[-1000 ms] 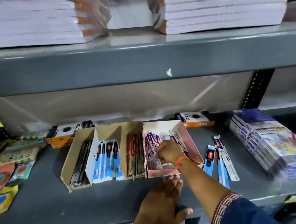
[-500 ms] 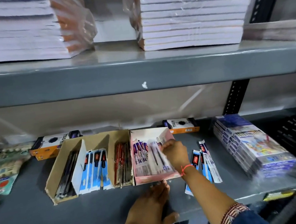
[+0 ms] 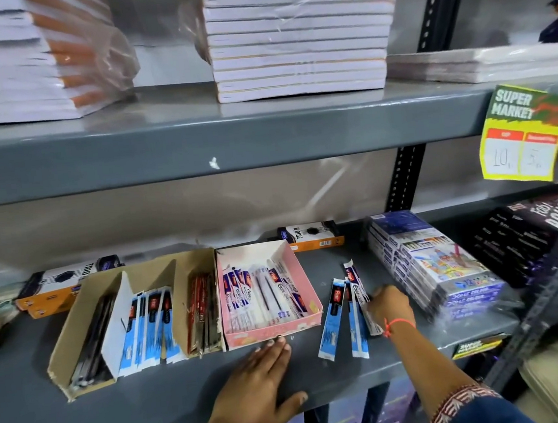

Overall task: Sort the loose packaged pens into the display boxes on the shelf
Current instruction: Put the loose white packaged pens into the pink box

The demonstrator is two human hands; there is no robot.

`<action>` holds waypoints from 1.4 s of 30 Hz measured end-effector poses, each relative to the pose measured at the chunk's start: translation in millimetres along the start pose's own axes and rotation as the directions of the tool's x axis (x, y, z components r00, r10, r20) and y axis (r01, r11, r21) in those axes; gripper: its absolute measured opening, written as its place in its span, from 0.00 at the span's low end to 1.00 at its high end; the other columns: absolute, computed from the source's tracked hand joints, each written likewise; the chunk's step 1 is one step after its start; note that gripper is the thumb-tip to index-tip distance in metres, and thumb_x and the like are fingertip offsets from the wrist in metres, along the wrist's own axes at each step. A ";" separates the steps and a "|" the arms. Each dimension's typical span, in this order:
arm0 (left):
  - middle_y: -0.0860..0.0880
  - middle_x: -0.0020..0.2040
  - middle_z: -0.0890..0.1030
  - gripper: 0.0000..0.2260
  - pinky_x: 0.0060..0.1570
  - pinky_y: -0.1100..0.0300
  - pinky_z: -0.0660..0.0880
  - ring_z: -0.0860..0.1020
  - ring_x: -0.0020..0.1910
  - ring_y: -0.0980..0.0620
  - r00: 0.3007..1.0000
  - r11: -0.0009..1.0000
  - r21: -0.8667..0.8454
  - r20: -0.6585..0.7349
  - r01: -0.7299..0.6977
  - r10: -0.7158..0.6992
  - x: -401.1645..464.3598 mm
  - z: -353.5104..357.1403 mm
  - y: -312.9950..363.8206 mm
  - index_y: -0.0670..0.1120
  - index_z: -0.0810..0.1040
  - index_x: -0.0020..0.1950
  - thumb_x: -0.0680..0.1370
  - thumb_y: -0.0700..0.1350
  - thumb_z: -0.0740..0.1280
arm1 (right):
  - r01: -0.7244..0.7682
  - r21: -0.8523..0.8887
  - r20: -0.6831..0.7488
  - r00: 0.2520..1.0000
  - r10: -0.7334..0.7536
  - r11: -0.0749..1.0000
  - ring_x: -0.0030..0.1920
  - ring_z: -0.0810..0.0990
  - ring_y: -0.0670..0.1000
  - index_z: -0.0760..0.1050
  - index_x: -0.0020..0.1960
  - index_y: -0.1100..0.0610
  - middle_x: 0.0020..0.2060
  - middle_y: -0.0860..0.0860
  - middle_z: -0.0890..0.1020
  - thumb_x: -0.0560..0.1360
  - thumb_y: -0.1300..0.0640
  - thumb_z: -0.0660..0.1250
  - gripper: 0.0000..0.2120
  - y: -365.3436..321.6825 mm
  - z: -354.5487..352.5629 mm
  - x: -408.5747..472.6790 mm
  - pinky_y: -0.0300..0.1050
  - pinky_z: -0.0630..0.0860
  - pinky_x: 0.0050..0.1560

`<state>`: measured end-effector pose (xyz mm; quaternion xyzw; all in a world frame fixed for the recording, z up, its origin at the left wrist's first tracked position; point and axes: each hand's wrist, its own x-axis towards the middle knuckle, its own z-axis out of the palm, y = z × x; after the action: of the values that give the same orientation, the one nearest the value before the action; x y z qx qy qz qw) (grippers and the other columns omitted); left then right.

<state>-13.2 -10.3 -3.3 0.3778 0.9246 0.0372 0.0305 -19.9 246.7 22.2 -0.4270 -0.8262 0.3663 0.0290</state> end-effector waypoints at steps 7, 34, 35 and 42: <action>0.54 0.73 0.50 0.41 0.65 0.55 0.39 0.53 0.73 0.52 0.996 0.999 -0.004 -0.078 -0.050 0.050 1.3 2.9 0.0 0.47 0.54 0.77 0.72 0.71 0.39 | -0.094 0.352 0.069 0.995 0.075 0.931 0.30 0.72 0.51 0.79 0.38 0.67 0.28 0.54 0.75 0.72 0.68 0.67 0.05 1.1 -6.7 8.8 0.45 0.73 0.35; 0.54 0.74 0.53 0.44 0.67 0.62 0.48 0.57 0.72 0.55 0.991 0.993 -0.087 -0.112 -0.077 0.067 5.7 8.1 -8.0 0.47 0.59 0.75 0.70 0.73 0.37 | 0.075 0.525 0.450 0.821 -0.351 0.848 0.17 0.73 0.40 0.70 0.31 0.59 0.16 0.46 0.76 0.70 0.75 0.65 0.16 -104.6 56.6 -55.1 0.32 0.70 0.20; 0.51 0.73 0.61 0.43 0.66 0.61 0.55 0.63 0.71 0.53 0.997 0.992 -0.103 -0.044 -0.067 0.063 5.3 9.1 -9.3 0.46 0.65 0.73 0.71 0.72 0.38 | 0.111 0.483 0.452 0.818 -0.356 0.869 0.18 0.73 0.39 0.70 0.30 0.58 0.16 0.46 0.76 0.71 0.74 0.65 0.16 -109.5 61.9 -55.7 0.32 0.72 0.22; 0.52 0.65 0.75 0.35 0.54 0.64 0.72 0.75 0.60 0.55 0.997 0.990 -0.120 -0.045 -0.069 0.064 4.7 6.6 -6.9 0.48 0.76 0.64 0.77 0.67 0.41 | 0.265 0.218 0.455 0.824 -0.339 0.939 0.28 0.73 0.46 0.68 0.30 0.56 0.28 0.51 0.74 0.70 0.69 0.69 0.16 -125.2 93.0 -57.8 0.42 0.76 0.38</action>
<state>-20.9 -11.6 -10.6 0.4048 0.9080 0.1024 0.0331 -102.6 104.8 48.5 -0.1815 -0.8349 0.5116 -0.0905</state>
